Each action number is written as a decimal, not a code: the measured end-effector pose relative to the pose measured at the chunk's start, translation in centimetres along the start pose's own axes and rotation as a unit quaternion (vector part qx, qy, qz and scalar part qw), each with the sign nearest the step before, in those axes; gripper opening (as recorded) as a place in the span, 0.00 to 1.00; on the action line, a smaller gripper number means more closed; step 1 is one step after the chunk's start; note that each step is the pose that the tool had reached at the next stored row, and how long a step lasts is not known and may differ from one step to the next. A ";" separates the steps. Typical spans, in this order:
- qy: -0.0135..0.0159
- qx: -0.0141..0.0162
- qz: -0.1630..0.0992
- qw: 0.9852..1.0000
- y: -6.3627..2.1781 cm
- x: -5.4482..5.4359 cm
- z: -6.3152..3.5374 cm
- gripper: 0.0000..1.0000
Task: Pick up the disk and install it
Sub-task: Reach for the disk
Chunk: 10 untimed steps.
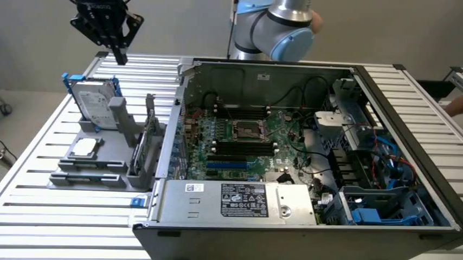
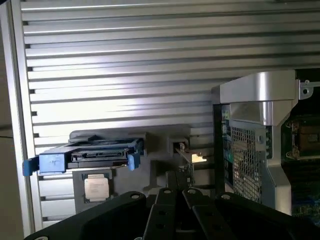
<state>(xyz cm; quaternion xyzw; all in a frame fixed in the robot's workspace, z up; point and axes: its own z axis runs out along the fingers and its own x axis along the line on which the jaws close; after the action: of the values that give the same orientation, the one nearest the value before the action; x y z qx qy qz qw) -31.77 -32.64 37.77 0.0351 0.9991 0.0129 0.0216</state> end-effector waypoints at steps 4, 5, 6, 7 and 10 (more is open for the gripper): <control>0.000 0.000 0.000 1.000 0.05 1.8 -0.07 0.11; 0.000 0.000 0.000 1.000 0.03 2.3 -0.08 0.11; 0.000 0.000 0.000 1.000 -0.01 2.7 -0.10 0.11; 0.000 0.000 0.000 1.000 -0.04 3.2 -0.11 0.11; 0.001 0.000 0.000 1.000 -0.13 4.5 -0.15 0.11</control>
<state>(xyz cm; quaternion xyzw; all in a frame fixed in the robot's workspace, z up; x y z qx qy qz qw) -36.31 -32.45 37.73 0.0351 0.9991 0.0129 0.0202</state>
